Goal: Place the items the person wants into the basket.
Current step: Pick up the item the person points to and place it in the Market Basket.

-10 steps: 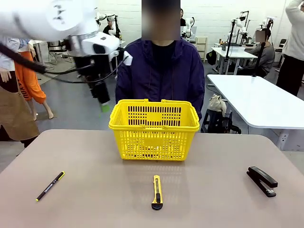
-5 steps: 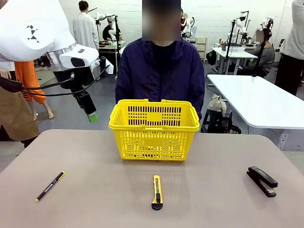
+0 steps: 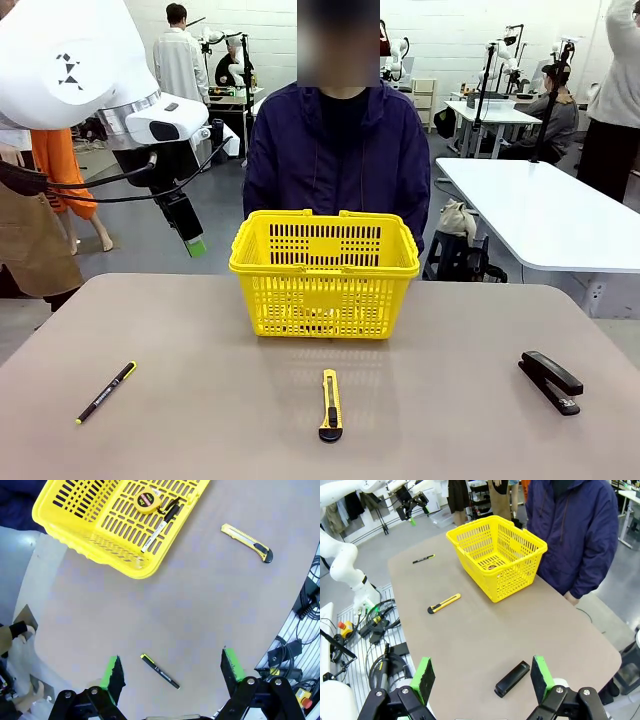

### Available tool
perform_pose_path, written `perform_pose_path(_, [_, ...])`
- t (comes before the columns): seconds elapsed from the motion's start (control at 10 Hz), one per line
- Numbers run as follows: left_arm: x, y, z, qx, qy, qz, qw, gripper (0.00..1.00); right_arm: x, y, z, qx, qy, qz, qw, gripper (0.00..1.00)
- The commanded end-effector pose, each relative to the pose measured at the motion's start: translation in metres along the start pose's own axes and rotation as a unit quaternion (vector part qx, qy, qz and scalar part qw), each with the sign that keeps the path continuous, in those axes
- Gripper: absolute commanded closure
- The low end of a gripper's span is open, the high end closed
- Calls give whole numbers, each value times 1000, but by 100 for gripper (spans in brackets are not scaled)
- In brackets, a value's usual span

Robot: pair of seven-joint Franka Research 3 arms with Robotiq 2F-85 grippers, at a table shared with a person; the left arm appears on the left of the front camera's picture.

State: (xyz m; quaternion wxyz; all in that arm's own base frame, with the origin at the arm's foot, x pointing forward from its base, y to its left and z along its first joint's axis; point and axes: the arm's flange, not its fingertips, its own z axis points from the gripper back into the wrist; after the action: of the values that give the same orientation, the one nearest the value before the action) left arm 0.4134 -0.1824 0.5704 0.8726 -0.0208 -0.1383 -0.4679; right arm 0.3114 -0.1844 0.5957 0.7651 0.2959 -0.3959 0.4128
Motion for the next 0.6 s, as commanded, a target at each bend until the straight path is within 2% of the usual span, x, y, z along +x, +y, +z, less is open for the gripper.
perform_pose_path(0.0, [-2, -1, 3, 4, 0, 0, 1000, 0, 1, 0, 0, 3, -19, 7, 1000, 0])
perform_pose_path(0.2, [0, 0, 0, 0, 0, 0, 1000, 0, 1, 0, 0, 3, -19, 7, 1000, 0])
perform_pose_path(0.3, [-31, 2, 21, -85, -21, -46, 995, 0, 1, 0, 0, 3, -19, 7, 1000, 0])
perform_pose_path(0.5, [-80, 47, 88, -215, -63, -107, 969, 0, 1, 0, 0, 3, -19, 7, 1000, 0])
